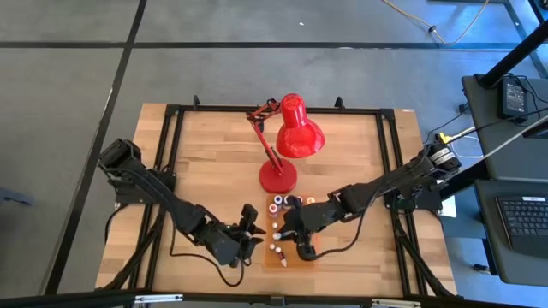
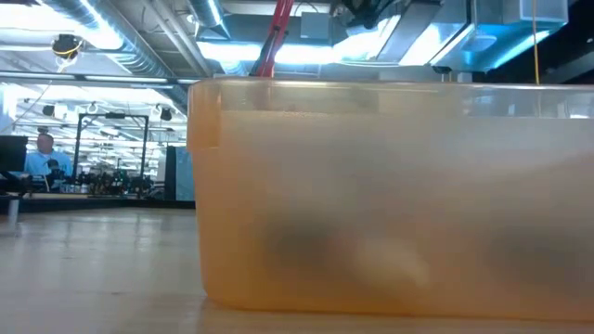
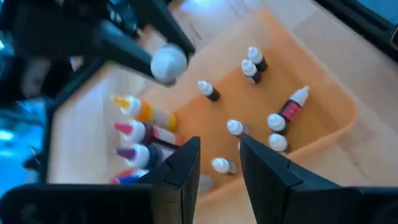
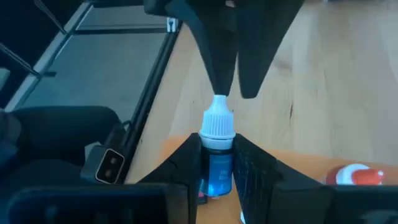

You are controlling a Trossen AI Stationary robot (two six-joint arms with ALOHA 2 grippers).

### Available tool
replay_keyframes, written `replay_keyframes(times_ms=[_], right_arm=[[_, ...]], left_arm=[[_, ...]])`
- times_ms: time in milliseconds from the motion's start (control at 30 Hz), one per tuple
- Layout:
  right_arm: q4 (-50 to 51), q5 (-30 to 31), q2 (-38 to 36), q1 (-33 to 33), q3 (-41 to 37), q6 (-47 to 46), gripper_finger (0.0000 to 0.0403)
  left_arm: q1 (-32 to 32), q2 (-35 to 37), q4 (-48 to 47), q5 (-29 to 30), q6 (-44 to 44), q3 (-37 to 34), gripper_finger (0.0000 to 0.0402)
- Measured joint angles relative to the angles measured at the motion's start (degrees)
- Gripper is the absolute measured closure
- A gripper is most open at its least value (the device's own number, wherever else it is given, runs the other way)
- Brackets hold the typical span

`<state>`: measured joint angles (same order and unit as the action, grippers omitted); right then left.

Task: Pick & Place food coloring
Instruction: Adjust the light blue food coloring bottle in the orange bin

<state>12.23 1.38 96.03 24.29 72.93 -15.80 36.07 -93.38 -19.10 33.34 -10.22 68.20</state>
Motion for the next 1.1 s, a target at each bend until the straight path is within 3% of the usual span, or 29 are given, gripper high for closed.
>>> replay_keyframes(times_ms=[167, 400, 1100], right_arm=[[-1.3, -0.5, 0.2, -0.2, 0.0, -3.4, 0.0321], [-3.4, -2.8, 0.9, -0.1, 0.0, -4.8, 0.032], [-4.8, -3.4, 1.3, -0.5, 0.0, -3.4, 0.032]], left_arm=[[-0.1, 0.0, 3.5, 0.1, -9.6, 0.0, 0.0293], [-1.1, 0.0, 7.5, 2.8, -12.1, 0.0, 0.0293], [-2.6, 0.0, 14.7, -8.6, -21.1, 0.1, 0.0299]])
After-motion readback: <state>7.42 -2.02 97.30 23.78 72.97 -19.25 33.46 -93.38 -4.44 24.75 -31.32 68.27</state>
